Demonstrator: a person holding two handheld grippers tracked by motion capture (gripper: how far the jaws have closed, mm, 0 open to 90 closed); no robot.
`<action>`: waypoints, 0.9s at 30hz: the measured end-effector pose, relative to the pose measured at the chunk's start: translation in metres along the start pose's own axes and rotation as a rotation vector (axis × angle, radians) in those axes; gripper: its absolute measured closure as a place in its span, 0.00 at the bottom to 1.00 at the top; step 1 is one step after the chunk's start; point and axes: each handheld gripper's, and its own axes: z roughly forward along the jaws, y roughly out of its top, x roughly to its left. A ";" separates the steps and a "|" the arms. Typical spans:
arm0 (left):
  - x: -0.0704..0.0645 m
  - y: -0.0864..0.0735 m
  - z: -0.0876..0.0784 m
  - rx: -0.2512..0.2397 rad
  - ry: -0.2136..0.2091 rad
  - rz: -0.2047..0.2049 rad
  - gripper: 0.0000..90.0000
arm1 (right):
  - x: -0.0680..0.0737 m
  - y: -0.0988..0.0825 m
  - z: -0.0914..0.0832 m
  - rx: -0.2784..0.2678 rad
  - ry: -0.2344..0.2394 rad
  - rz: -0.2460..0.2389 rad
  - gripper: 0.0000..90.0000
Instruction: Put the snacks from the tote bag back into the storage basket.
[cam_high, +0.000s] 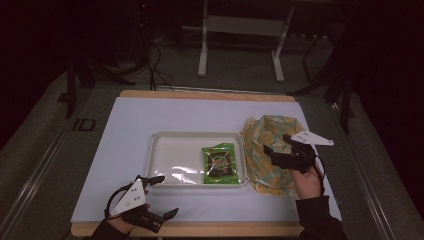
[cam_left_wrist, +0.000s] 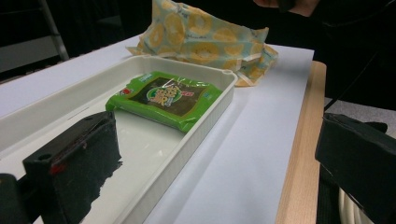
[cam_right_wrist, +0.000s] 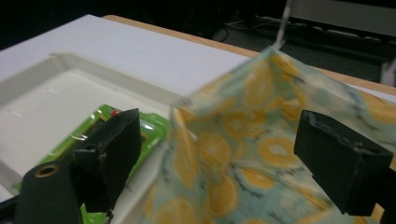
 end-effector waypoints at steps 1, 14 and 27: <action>0.000 0.000 0.000 0.000 -0.001 0.000 0.00 | -0.002 -0.002 -0.002 0.003 -0.005 0.001 0.17; 0.000 0.000 0.000 0.000 0.000 0.001 0.00 | -0.016 -0.024 -0.019 -0.015 -0.052 0.009 0.17; -0.001 0.000 0.000 -0.002 -0.002 0.001 0.00 | -0.019 -0.045 -0.032 -0.025 -0.114 -0.011 0.17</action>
